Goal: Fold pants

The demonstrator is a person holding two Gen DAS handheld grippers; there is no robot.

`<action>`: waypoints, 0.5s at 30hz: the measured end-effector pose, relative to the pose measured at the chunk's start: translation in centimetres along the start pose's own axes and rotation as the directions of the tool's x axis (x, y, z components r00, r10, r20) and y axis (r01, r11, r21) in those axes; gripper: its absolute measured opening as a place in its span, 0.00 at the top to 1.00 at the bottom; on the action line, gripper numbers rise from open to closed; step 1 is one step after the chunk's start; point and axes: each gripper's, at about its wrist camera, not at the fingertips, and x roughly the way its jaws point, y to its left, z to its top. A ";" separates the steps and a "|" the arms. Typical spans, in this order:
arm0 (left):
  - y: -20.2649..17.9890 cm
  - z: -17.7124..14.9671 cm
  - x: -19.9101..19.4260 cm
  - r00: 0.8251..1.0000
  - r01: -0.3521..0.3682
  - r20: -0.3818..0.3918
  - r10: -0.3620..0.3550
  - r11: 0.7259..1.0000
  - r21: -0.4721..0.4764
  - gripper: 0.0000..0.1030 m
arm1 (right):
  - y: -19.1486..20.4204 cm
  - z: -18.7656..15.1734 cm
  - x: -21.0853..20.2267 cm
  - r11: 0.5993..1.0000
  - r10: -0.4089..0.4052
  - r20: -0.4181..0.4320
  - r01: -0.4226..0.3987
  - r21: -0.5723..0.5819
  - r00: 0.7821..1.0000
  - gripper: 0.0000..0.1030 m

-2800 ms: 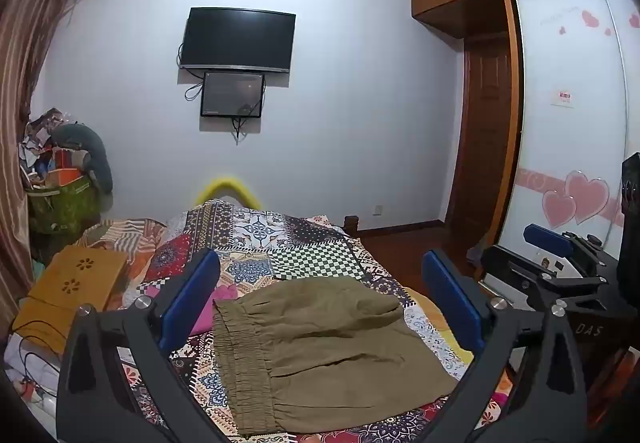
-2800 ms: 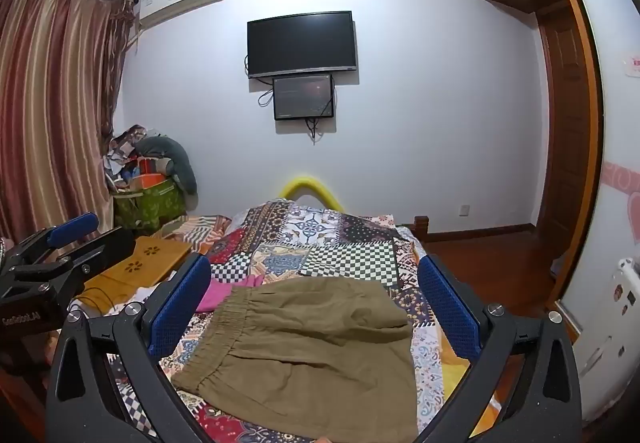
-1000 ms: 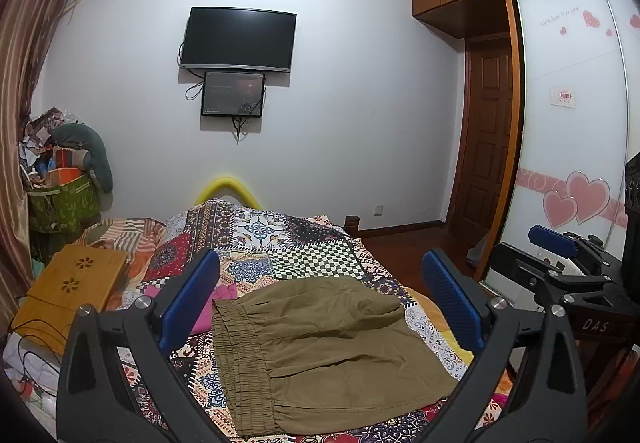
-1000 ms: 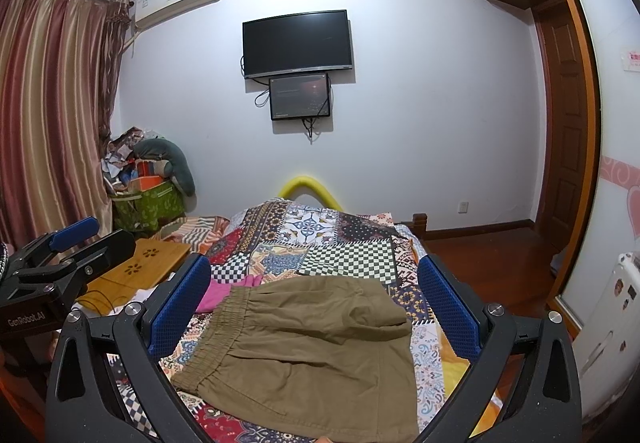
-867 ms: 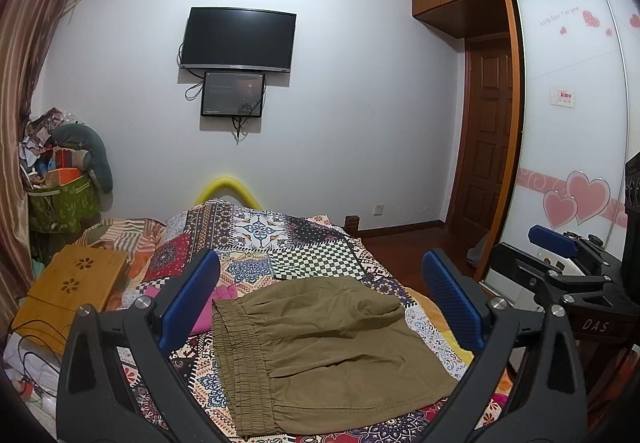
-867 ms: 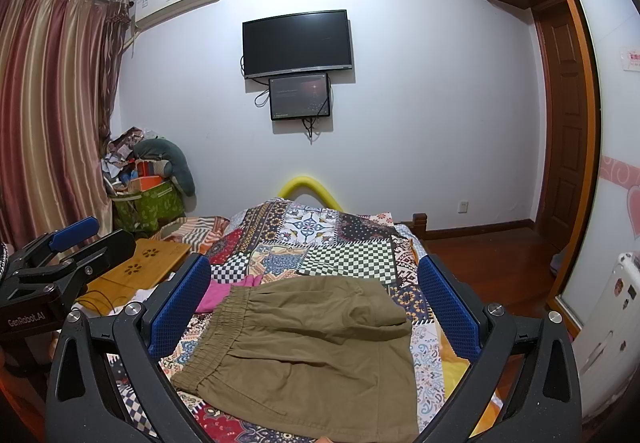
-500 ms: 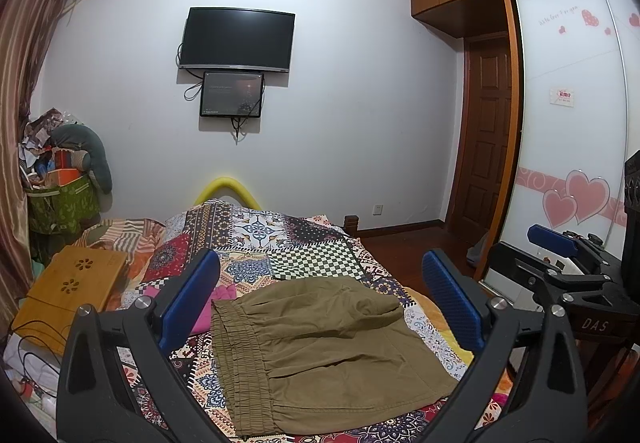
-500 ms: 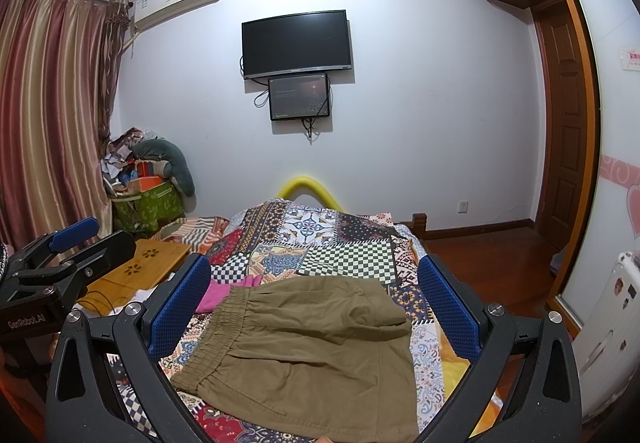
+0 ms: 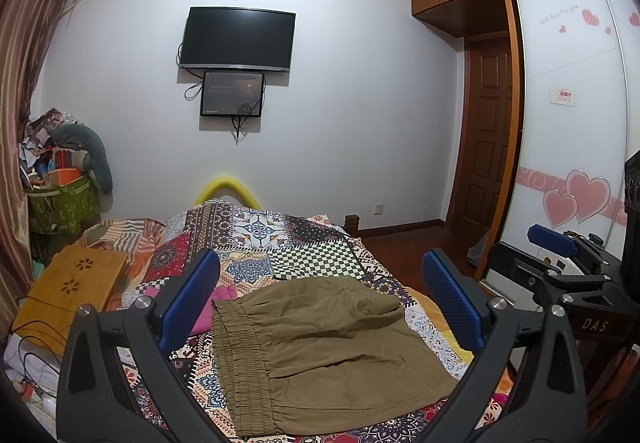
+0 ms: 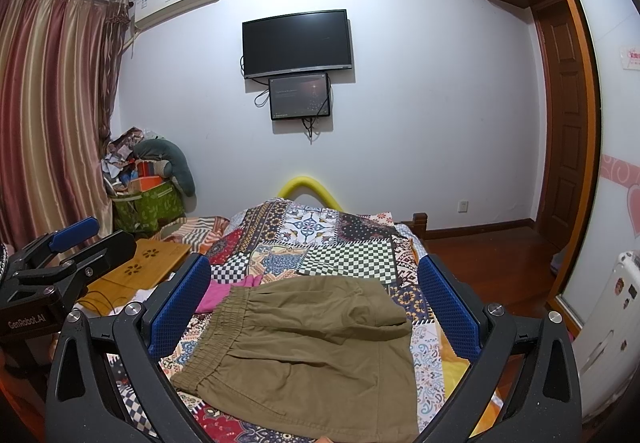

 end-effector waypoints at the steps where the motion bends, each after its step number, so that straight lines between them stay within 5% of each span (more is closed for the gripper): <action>1: 0.0 0.0 0.0 1.000 -0.001 0.000 0.001 1.000 0.001 0.01 | 0.0 0.1 -0.1 1.000 0.000 -0.001 0.000 0.000 1.000 0.00; 15: 1.1 -1.0 2.8 0.998 -0.037 -0.058 0.037 0.999 0.000 0.01 | -1.0 -0.8 2.4 0.999 -0.034 -0.056 0.034 -0.012 0.998 0.00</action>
